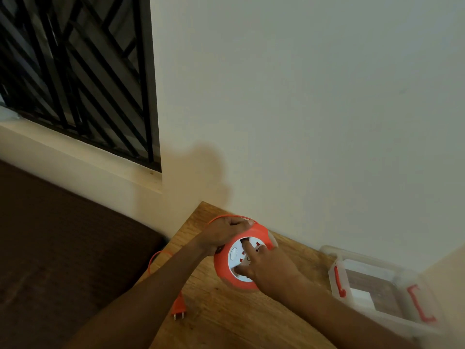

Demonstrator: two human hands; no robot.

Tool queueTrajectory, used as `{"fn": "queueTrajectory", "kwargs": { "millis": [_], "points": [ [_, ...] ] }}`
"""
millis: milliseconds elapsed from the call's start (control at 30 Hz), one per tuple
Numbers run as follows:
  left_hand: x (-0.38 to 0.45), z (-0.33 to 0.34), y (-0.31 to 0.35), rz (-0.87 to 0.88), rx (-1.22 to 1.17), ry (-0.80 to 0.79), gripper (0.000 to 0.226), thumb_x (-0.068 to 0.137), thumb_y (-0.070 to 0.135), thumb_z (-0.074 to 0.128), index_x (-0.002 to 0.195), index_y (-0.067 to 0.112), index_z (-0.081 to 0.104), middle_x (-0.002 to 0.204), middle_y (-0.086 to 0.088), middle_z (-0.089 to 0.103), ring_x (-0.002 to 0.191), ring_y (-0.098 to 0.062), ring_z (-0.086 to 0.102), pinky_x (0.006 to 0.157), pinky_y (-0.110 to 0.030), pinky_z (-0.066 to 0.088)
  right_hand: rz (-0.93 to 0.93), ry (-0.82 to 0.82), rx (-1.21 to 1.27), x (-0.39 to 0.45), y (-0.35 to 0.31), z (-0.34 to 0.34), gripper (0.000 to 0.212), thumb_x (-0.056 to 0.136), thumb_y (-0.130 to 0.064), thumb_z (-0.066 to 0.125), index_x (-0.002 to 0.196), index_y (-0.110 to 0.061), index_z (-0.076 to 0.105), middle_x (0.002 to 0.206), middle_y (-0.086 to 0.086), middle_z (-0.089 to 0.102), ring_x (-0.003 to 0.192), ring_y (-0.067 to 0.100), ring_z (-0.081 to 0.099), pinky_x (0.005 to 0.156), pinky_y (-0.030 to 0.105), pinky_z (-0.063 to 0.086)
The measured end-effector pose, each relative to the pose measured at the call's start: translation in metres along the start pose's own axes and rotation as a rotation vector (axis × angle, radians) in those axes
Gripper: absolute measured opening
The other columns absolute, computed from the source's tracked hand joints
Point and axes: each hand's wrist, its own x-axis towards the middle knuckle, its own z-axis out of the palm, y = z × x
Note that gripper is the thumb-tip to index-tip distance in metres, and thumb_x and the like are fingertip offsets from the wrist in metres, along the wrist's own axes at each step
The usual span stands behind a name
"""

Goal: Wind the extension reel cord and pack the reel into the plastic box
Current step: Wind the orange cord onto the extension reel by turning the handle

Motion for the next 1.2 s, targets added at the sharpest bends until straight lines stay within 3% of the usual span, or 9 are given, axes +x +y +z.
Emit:
{"fn": "queueTrajectory", "kwargs": {
  "millis": [100, 400, 600, 700, 800, 900, 1033, 1100, 1200],
  "points": [
    [0.000, 0.004, -0.002, 0.002, 0.003, 0.003, 0.034, 0.096, 0.047, 0.067, 0.103, 0.015, 0.079, 0.104, -0.023, 0.076, 0.080, -0.026, 0.074, 0.073, -0.035, 0.064, 0.038, -0.100, -0.090, 0.008, -0.009, -0.004, 0.073, 0.092, -0.018, 0.068, 0.152, -0.031, 0.028, 0.159, 0.025, 0.015, 0.128, 0.047, 0.045, 0.098, 0.056, 0.047],
    [0.004, -0.001, 0.005, 0.052, 0.056, 0.033, 0.032, 0.092, 0.055, 0.067, 0.103, 0.028, 0.082, 0.099, -0.007, 0.082, 0.082, -0.023, 0.078, 0.076, -0.034, 0.066, -0.012, -0.031, -0.114, 0.011, 0.000, -0.006, 0.069, 0.093, -0.023, 0.067, 0.151, -0.029, 0.030, 0.152, 0.031, 0.027, 0.126, 0.049, 0.047, 0.099, 0.061, 0.045],
    [0.003, -0.005, 0.009, 0.001, 0.153, -0.049, 0.039, 0.079, 0.071, 0.069, 0.097, 0.038, 0.082, 0.092, -0.004, 0.082, 0.073, -0.019, 0.078, 0.068, -0.027, 0.064, -0.122, 0.027, -0.125, 0.013, 0.005, -0.001, 0.073, 0.086, -0.026, 0.074, 0.146, -0.034, 0.033, 0.136, 0.033, 0.048, 0.109, 0.047, 0.059, 0.092, 0.062, 0.048],
    [0.003, -0.004, 0.010, 0.019, 0.096, -0.013, 0.036, 0.088, 0.057, 0.072, 0.102, 0.026, 0.083, 0.100, -0.012, 0.081, 0.081, -0.023, 0.077, 0.076, -0.037, 0.065, 0.009, 0.068, -0.010, 0.014, 0.005, 0.005, 0.074, 0.085, -0.029, 0.073, 0.146, -0.038, 0.032, 0.132, 0.019, 0.057, 0.109, 0.039, 0.061, 0.088, 0.053, 0.053],
    [0.004, 0.004, 0.007, -0.005, -0.145, 0.154, 0.033, 0.095, 0.043, 0.071, 0.103, 0.013, 0.081, 0.103, -0.013, 0.082, 0.086, -0.027, 0.079, 0.072, -0.038, 0.065, 0.328, 0.151, 0.424, 0.014, 0.016, 0.000, 0.070, 0.084, -0.035, 0.069, 0.144, -0.045, 0.034, 0.133, 0.003, 0.060, 0.114, 0.028, 0.060, 0.091, 0.042, 0.052],
    [0.004, 0.015, 0.008, -0.023, -0.196, 0.309, 0.024, 0.098, 0.046, 0.068, 0.102, 0.025, 0.078, 0.096, -0.004, 0.083, 0.079, -0.026, 0.081, 0.065, -0.034, 0.065, 0.462, 0.122, 0.589, 0.020, 0.024, -0.005, 0.071, 0.083, -0.038, 0.069, 0.145, -0.044, 0.035, 0.141, -0.003, 0.055, 0.124, 0.025, 0.055, 0.101, 0.040, 0.047],
    [0.004, 0.020, 0.010, 0.084, -0.164, 0.346, 0.024, 0.099, 0.043, 0.067, 0.082, 0.033, 0.082, 0.089, -0.007, 0.082, 0.074, -0.028, 0.080, 0.063, -0.035, 0.066, 0.566, 0.088, 0.860, 0.025, 0.024, 0.000, 0.069, 0.086, -0.029, 0.069, 0.146, -0.042, 0.037, 0.147, 0.000, 0.049, 0.128, 0.025, 0.052, 0.104, 0.038, 0.047],
    [0.002, 0.021, 0.008, 0.111, -0.174, 0.352, 0.023, 0.099, 0.043, 0.066, 0.085, 0.035, 0.082, 0.089, -0.006, 0.082, 0.076, -0.028, 0.080, 0.066, -0.039, 0.067, 0.590, 0.124, 0.841, 0.023, 0.021, 0.007, 0.071, 0.087, -0.031, 0.068, 0.147, -0.044, 0.033, 0.149, 0.000, 0.047, 0.128, 0.025, 0.052, 0.103, 0.039, 0.048],
    [0.002, 0.023, 0.009, 0.089, -0.191, 0.369, 0.018, 0.098, 0.045, 0.066, 0.097, 0.033, 0.080, 0.092, 0.001, 0.083, 0.078, -0.026, 0.081, 0.064, -0.038, 0.066, 0.552, 0.209, 0.559, 0.018, 0.013, 0.018, 0.069, 0.095, -0.043, 0.055, 0.152, -0.045, 0.016, 0.150, 0.004, 0.046, 0.122, 0.026, 0.057, 0.094, 0.039, 0.053]
  ]
}}
